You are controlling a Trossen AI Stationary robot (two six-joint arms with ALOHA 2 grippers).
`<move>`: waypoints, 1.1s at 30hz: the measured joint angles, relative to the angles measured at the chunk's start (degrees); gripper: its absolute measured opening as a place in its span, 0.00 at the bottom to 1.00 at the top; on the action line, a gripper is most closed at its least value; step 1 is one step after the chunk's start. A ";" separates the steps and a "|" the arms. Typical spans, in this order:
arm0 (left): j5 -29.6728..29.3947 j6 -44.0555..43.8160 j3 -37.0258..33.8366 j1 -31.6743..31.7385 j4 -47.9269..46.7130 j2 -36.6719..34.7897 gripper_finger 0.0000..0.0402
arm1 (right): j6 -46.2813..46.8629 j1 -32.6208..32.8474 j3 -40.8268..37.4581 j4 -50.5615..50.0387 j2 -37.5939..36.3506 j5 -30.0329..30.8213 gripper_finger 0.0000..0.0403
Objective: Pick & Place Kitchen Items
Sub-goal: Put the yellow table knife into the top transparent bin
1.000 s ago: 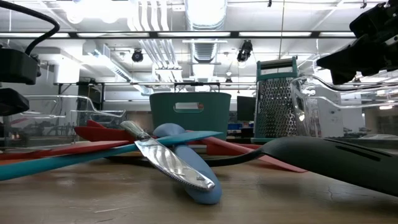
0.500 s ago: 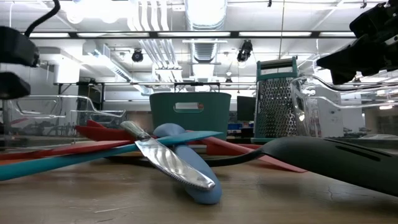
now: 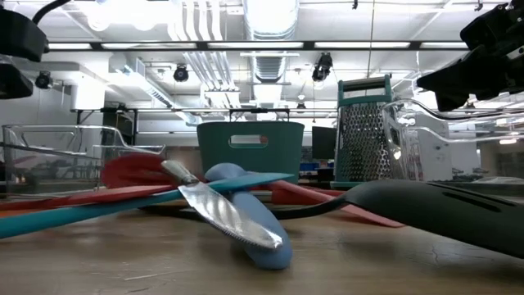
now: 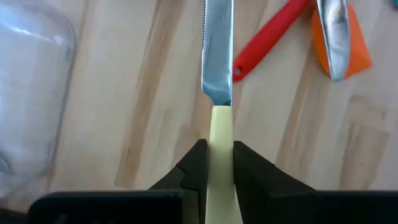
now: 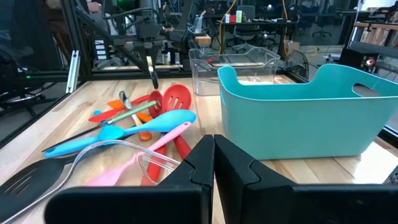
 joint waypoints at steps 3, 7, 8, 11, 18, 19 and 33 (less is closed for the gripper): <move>0.64 -1.07 0.49 -0.02 -2.30 -0.15 0.14 | -0.05 -0.02 -0.01 0.00 0.00 0.00 0.02; 0.34 -1.40 1.27 0.00 -4.49 -0.20 0.14 | -0.07 -0.01 -0.02 0.00 0.00 0.00 0.02; 0.24 -1.38 1.44 0.00 -4.53 -0.21 0.14 | -0.07 -0.02 0.00 0.00 0.02 0.00 0.02; 0.67 -1.39 2.43 0.00 -4.61 -0.23 0.14 | -0.05 0.00 -0.02 0.00 0.02 0.00 0.02; 1.62 -1.38 6.13 0.00 -6.98 -0.28 0.14 | -0.07 -0.02 0.00 0.00 0.01 0.01 0.02; 1.59 -1.33 6.62 0.00 -7.34 -0.30 0.14 | 0.01 -0.01 -0.01 0.00 0.00 0.00 0.02; -1.52 -2.46 10.77 0.00 -16.77 -0.30 0.14 | -0.04 -0.02 -0.02 0.00 0.00 0.01 0.02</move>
